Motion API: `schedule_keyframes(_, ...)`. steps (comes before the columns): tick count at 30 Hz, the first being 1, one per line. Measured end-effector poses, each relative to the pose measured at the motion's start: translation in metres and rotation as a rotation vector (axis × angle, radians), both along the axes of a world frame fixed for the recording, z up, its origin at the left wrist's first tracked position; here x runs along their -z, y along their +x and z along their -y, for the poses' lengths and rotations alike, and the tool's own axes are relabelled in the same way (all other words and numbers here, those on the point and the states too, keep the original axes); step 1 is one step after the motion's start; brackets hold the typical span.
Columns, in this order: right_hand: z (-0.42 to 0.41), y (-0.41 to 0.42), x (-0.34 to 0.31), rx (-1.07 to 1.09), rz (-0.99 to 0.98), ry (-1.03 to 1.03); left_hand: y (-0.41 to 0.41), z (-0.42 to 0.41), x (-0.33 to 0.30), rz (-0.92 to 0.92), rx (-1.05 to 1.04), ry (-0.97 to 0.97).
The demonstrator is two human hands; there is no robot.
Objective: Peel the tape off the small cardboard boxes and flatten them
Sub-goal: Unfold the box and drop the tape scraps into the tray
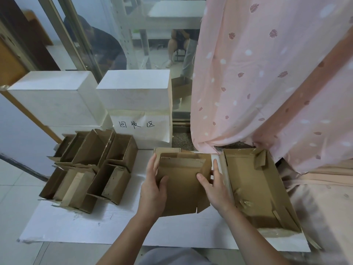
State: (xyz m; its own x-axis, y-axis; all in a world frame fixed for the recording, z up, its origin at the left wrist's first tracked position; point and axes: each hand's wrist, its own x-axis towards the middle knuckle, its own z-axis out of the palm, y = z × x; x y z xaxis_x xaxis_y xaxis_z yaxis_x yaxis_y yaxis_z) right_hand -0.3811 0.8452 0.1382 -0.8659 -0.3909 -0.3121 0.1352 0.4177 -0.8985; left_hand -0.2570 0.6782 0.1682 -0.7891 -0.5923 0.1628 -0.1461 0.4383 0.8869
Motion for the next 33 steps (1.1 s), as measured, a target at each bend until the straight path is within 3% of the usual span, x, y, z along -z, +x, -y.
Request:
schedule_keyframes(8,-0.007,0.003,-0.001,-0.077,-0.091,0.096,-0.001,0.02,0.009,0.105,-0.058,0.075)
schedule_keyframes(13,-0.006,0.0,-0.001,-0.068,-0.184,0.151,0.001,0.038,0.016,0.183,0.073,0.053)
schedule_keyframes(19,0.0,0.004,0.008,-0.047,-0.242,0.139,0.006,0.055,0.011,0.369,0.2,0.281)
schedule_keyframes(21,0.003,0.006,0.01,-0.047,-0.224,0.115,0.006,0.059,0.012,0.412,0.193,0.267)
schedule_keyframes(25,0.003,0.0,0.012,-0.163,-0.004,-0.007,0.006,0.071,0.018,0.428,0.138,0.289)
schedule_keyframes(29,0.002,-0.004,0.02,-0.351,0.034,0.094,0.011,0.075,0.032,0.452,0.142,0.289)
schedule_keyframes(33,0.015,-0.005,0.036,-0.315,0.006,0.166,0.004,0.077,0.051,0.442,0.108,0.223)
